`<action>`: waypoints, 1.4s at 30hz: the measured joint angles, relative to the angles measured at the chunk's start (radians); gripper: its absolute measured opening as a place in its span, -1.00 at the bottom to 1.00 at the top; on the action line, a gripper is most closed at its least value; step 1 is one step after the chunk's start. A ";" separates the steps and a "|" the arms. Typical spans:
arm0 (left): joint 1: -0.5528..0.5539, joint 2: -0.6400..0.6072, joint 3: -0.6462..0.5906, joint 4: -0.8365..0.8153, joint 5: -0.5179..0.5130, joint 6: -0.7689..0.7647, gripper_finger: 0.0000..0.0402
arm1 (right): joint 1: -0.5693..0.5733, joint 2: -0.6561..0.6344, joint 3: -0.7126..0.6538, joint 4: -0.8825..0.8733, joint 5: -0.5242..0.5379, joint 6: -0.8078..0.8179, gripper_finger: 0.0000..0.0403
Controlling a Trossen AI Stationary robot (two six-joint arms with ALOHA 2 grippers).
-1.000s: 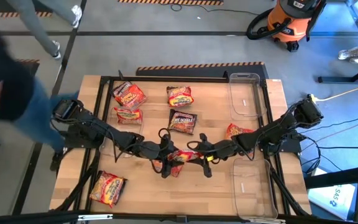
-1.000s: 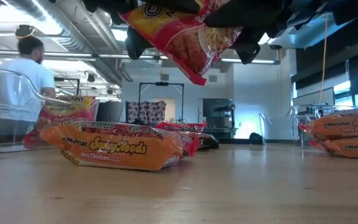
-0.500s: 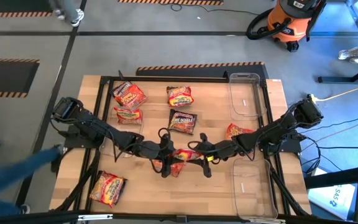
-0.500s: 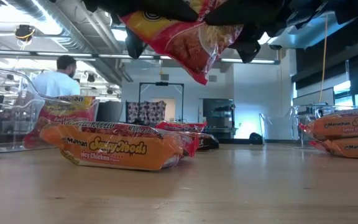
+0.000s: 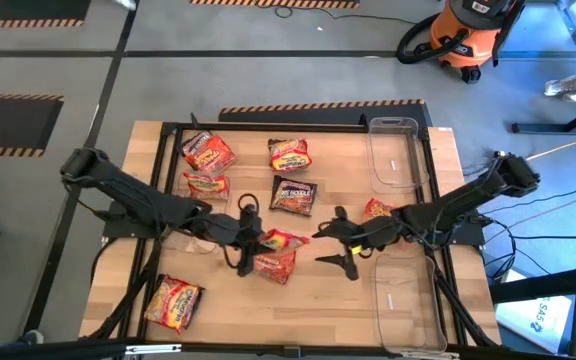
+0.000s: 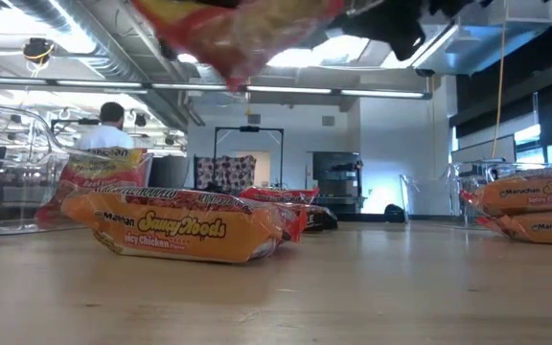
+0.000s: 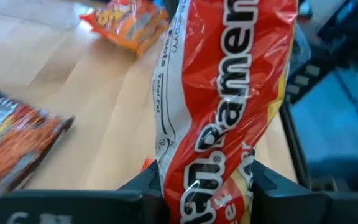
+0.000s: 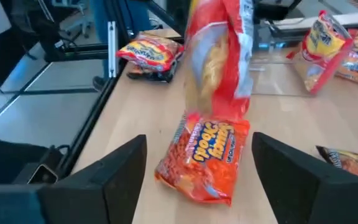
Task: Sort Maruchan noodles
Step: Put the red noodle pack into the middle transparent bin
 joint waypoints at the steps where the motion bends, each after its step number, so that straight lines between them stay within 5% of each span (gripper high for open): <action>1: 0.000 -0.028 0.000 -0.040 0.009 0.007 -0.54 | 0.009 -0.012 0.000 -0.026 0.011 -0.006 0.35; 19: 0.148 -0.434 0.057 -0.916 0.016 0.086 -0.54 | 0.050 0.039 -0.003 -0.083 0.074 0.019 0.33; 29: 0.272 -0.337 0.110 -1.310 0.027 0.188 -0.59 | 0.050 0.082 -0.003 -0.067 0.091 0.035 0.33; 42: 0.391 -0.120 0.057 -1.227 0.064 0.474 -0.60 | 0.050 0.093 -0.003 -0.008 0.081 0.016 0.33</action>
